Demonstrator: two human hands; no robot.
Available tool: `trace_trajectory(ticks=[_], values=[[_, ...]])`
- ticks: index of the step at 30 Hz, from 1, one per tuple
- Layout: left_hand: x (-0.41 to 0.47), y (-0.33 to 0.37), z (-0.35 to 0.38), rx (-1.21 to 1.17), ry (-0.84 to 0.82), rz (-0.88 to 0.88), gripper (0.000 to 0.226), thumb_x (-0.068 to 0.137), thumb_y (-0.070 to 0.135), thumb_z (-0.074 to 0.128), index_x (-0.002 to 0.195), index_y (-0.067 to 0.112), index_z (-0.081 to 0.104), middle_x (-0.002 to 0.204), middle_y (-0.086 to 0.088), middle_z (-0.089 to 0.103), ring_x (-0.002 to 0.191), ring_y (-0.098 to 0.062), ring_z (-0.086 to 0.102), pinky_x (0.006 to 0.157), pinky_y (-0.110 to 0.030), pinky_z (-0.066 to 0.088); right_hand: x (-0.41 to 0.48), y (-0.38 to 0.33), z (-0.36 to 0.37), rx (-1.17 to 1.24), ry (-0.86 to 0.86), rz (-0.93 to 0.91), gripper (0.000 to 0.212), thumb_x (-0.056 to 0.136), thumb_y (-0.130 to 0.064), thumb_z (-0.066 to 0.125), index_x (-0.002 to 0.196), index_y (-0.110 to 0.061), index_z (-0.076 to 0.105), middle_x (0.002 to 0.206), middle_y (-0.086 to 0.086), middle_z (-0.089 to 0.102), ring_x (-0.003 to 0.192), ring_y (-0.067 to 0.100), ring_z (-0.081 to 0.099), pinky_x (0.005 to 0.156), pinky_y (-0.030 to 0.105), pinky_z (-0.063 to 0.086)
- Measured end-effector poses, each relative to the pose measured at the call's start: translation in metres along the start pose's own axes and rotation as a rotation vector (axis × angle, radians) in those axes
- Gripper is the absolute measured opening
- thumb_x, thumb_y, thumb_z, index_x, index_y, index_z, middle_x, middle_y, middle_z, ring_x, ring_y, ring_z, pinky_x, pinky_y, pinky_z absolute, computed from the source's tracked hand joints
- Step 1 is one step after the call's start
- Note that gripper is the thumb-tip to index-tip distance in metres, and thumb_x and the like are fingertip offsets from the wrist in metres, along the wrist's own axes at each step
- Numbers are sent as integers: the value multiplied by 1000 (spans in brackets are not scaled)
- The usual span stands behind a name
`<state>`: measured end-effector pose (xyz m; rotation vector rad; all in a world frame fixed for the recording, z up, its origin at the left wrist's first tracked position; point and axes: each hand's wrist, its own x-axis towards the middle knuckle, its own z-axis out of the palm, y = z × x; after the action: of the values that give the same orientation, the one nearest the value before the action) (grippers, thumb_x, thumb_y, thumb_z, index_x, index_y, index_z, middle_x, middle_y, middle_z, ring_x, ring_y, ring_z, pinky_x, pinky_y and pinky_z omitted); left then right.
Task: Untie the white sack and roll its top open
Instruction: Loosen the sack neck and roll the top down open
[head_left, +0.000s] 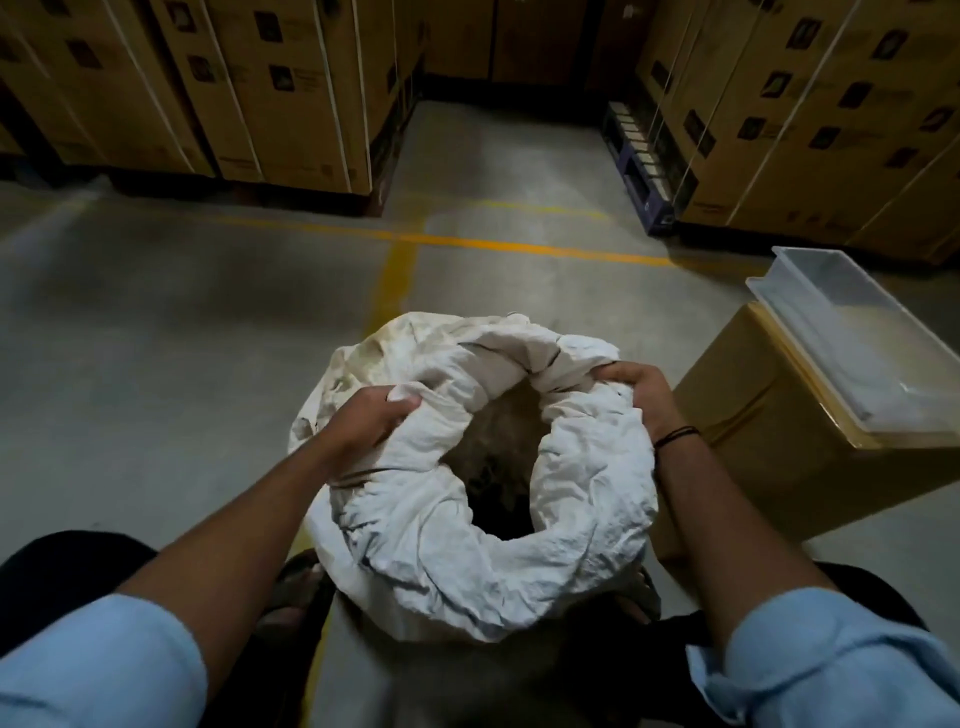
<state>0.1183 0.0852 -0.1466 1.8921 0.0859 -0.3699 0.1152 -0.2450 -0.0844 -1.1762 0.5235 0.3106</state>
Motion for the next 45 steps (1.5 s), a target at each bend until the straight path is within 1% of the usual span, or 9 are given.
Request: trace_trajectory(ticks=[2, 6, 11, 16, 20, 26, 36, 40, 45], values=[[-1, 8, -9, -388, -69, -178, 23, 91, 18, 58, 102, 7, 76, 108, -17, 77, 95, -31, 73, 90, -39, 55, 8, 1, 9, -340, 146, -34, 20, 88, -11, 60, 97, 0, 74, 94, 17, 74, 90, 33, 68, 79, 31, 59], [1, 9, -22, -561, -112, -329, 7, 61, 14, 62, 62, 8, 62, 72, -9, 62, 71, -27, 59, 77, -35, 48, 20, 6, 24, -1287, 515, -131, 113, 69, -58, 73, 156, -14, 16, 154, 19, 35, 138, 42, 39, 112, 52, 37], [3, 17, -18, -431, -138, -211, 64, 90, -14, 33, 41, 18, 61, 51, 3, 60, 50, -12, 55, 47, -16, 46, 13, 9, 68, -1778, -148, -737, 128, 69, -68, 73, 159, -29, -8, 170, 1, -5, 156, 30, -3, 122, 60, 9], [-8, 34, -25, -261, -287, -224, 5, 55, 20, 62, 50, 19, 64, 58, 0, 59, 52, -13, 58, 53, -21, 47, 25, 28, 76, -1570, -28, -636, 92, 90, -62, 58, 158, -21, 13, 155, 12, 43, 142, 35, 41, 115, 48, 30], [-18, 37, -36, -357, -211, -251, 26, 81, 29, 63, 91, 7, 72, 81, -14, 76, 70, -26, 73, 68, -29, 56, 36, 9, 50, -1191, 92, -524, 52, 92, -40, 69, 134, -15, 52, 131, 10, 63, 118, 29, 60, 81, 27, 38], [-16, 26, -55, -661, -61, -174, 53, 94, 44, 64, 130, 6, 66, 126, -19, 70, 108, -33, 72, 88, -40, 59, 44, -17, 31, -802, 64, -330, 57, 52, -46, 86, 87, -2, 73, 84, 7, 70, 80, 21, 63, 74, 34, 44], [-14, 19, -38, -350, 40, -442, 70, 81, 67, 66, 123, 11, 60, 103, -11, 71, 87, -19, 63, 69, -27, 51, 2, -30, 17, -321, -328, 9, 43, 97, -43, 53, 104, -10, 79, 106, 9, 76, 90, 22, 73, 86, 32, 58], [-10, 18, -25, -329, 30, -453, 61, 100, 42, 60, 145, 4, 51, 150, -21, 52, 82, -21, 59, 72, -31, 50, 23, 0, 10, -182, -86, 41, 41, 104, -36, 49, 97, -7, 77, 108, 10, 75, 91, 20, 72, 81, 30, 60], [-9, 22, -16, 125, 341, -107, 31, 86, 37, 79, 111, 20, 75, 110, -5, 73, 105, -26, 70, 92, -33, 53, 39, 15, -6, -537, 489, -142, 67, 82, -38, 80, 133, -3, 56, 134, 11, 63, 115, 29, 64, 97, 32, 49]])
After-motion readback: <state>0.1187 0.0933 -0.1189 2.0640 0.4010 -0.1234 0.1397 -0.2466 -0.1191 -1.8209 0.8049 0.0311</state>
